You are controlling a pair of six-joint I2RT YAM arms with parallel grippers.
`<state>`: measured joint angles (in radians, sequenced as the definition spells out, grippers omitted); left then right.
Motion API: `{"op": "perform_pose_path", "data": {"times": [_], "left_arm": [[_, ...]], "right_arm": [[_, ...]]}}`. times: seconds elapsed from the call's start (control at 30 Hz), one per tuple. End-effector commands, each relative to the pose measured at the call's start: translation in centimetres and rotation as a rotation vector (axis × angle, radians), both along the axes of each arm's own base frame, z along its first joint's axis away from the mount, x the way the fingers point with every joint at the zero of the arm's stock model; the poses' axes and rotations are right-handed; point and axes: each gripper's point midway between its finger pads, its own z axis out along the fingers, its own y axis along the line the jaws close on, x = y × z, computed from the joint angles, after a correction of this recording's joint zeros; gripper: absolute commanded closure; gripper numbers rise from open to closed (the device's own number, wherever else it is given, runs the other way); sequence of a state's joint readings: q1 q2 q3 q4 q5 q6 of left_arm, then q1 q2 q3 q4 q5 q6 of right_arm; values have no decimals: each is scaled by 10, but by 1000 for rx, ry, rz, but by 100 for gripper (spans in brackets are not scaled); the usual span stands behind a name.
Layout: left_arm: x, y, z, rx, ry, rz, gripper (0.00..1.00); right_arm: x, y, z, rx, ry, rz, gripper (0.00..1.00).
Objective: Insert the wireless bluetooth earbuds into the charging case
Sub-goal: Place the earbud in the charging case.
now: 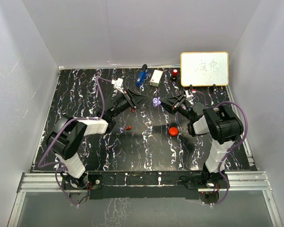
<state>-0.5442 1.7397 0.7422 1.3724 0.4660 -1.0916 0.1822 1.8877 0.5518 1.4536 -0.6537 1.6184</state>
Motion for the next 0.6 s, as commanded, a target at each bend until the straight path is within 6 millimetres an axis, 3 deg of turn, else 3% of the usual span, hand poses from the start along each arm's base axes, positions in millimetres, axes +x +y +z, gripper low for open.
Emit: {"op": "perform_pose_path", "data": {"times": [0.0,0.17,0.57], "left_arm": [[10,7,11,118,-45,69,61],[13,6,7,243,-9,62,57],[-8,-18,24,241,-35,-101,54]], "right_arm": [[-2,-2,43,15,-217,-17,100],[0,-2,44,-3,-212,-21,100],[3,-2,40,-24,-195,-28,100]]}}
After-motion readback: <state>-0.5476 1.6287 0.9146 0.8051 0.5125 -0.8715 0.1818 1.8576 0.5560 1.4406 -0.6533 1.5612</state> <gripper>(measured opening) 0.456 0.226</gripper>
